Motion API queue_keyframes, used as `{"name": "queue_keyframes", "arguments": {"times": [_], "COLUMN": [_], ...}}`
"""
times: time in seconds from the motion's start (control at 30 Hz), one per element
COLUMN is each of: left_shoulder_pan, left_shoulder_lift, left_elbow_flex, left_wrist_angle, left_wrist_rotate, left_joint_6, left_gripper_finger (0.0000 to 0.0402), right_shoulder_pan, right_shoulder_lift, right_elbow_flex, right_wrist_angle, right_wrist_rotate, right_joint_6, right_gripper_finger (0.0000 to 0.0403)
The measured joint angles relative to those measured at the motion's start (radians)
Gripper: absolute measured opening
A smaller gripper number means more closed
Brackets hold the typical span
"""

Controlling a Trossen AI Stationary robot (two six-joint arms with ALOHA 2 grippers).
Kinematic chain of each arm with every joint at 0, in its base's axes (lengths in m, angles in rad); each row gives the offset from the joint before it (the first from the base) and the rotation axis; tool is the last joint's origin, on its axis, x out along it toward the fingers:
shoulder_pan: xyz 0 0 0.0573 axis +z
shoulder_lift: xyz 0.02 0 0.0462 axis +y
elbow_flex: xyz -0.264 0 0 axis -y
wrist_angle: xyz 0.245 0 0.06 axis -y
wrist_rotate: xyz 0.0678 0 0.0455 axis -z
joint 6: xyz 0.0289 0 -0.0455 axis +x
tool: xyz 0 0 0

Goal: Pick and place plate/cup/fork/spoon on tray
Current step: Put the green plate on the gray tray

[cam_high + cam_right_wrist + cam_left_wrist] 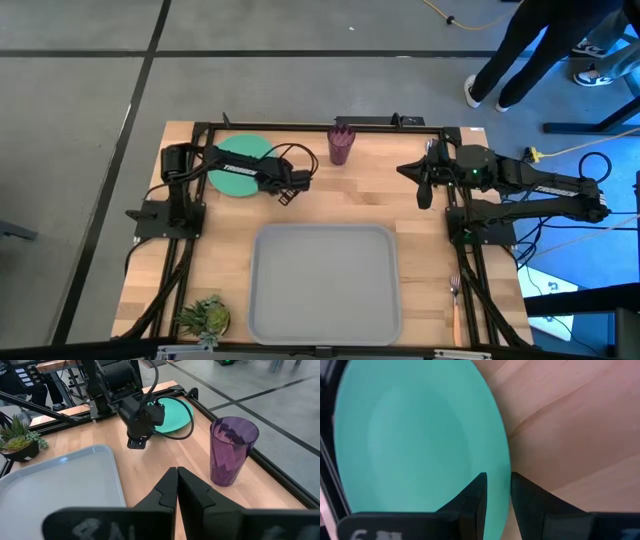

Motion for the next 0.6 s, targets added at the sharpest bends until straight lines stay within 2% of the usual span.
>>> {"name": "queue_keyframes", "arguments": {"times": [0.6], "left_shoulder_pan": [0.005], "left_shoulder_lift": [0.009], "left_elbow_flex": [-0.001], "left_wrist_angle": [0.022], "left_wrist_rotate": [0.015], "left_joint_6": [0.017], "left_gripper_finger": [0.0078], "right_shoulder_pan": [0.000], "right_shoulder_lift": [0.000], "right_elbow_flex": [0.000], "right_wrist_angle": [0.000], "right_wrist_rotate": [0.000], "right_joint_6": [0.000], "right_gripper_finger": [0.0017]}}
